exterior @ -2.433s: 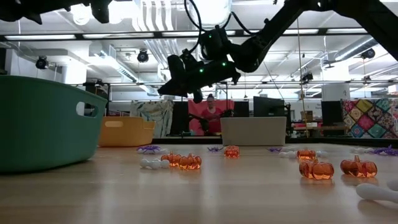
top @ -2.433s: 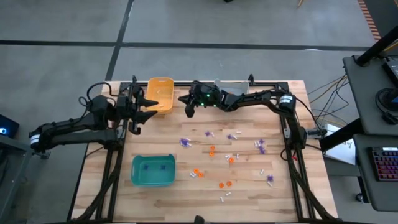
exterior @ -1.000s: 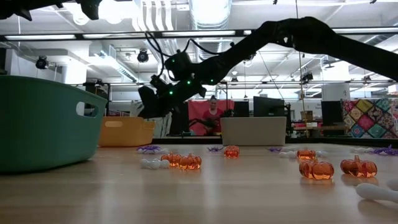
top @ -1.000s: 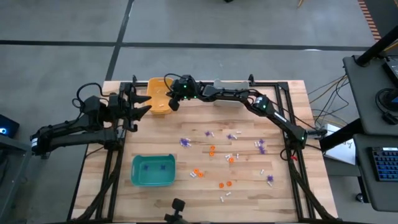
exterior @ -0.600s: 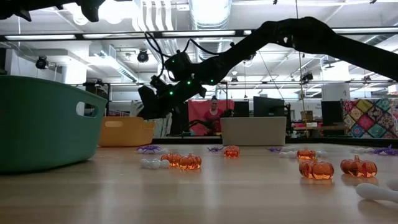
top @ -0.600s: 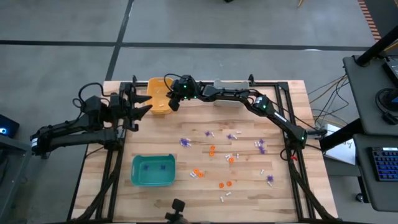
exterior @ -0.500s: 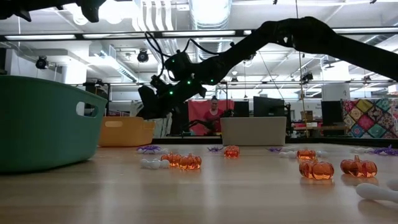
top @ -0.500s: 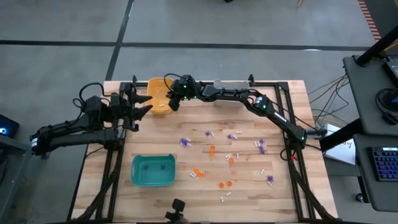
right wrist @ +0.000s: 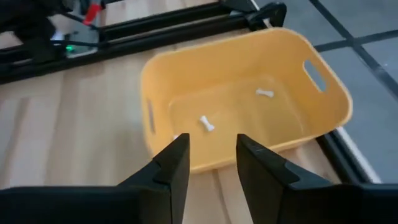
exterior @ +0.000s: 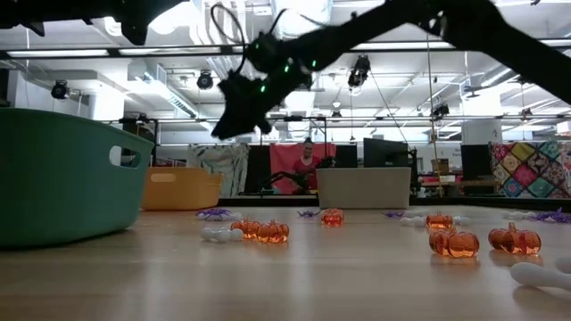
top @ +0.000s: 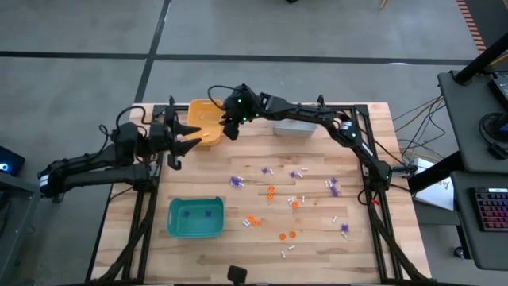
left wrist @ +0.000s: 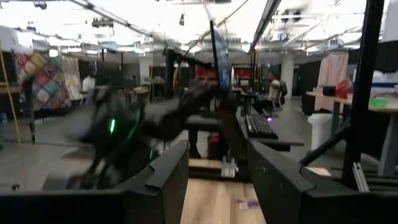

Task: Sort Halloween decoration
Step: Put the orange pumpkin toy into the gray bin

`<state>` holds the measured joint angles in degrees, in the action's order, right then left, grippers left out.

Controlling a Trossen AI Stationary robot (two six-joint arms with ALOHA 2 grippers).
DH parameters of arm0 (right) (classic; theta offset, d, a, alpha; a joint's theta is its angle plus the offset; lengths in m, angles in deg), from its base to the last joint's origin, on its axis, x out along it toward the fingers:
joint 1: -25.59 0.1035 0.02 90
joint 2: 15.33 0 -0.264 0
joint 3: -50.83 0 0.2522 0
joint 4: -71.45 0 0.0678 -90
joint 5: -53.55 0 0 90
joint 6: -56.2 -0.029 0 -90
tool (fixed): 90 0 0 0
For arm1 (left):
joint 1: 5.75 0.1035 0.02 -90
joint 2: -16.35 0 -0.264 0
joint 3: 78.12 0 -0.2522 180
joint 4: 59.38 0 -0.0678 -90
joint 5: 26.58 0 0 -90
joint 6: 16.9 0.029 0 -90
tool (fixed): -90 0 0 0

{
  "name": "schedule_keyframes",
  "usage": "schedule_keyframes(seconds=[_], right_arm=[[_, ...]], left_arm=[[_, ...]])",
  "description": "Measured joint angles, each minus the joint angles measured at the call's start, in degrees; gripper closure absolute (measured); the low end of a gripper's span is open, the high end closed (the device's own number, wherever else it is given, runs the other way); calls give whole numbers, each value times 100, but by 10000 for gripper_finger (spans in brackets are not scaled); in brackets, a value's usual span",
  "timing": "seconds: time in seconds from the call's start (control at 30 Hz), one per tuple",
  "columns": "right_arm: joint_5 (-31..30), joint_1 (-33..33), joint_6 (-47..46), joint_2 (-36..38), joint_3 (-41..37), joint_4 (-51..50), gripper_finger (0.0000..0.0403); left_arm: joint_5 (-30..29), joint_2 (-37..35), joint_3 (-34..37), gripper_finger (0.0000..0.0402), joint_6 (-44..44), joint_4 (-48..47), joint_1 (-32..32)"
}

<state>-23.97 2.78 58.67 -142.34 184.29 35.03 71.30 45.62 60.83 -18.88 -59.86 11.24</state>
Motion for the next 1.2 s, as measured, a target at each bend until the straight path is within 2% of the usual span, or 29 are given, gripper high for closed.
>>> schedule_keyframes(seconds=[0.3,0.57,0.93,1.2], right_arm=[[-46,270,415,1028,-43,-1788,307],[-51,633,259,1714,-377,-3311,323],[-51,1384,-137,2422,-1594,-3549,325],[-49,1796,-509,3050,-2768,-3392,335]], left_arm=[[9,557,0,253,-26,-183,-2],[15,1083,-6,253,-27,-535,-2],[28,1751,-13,253,-64,-407,-41],[212,2205,-20,253,-67,168,-121]])
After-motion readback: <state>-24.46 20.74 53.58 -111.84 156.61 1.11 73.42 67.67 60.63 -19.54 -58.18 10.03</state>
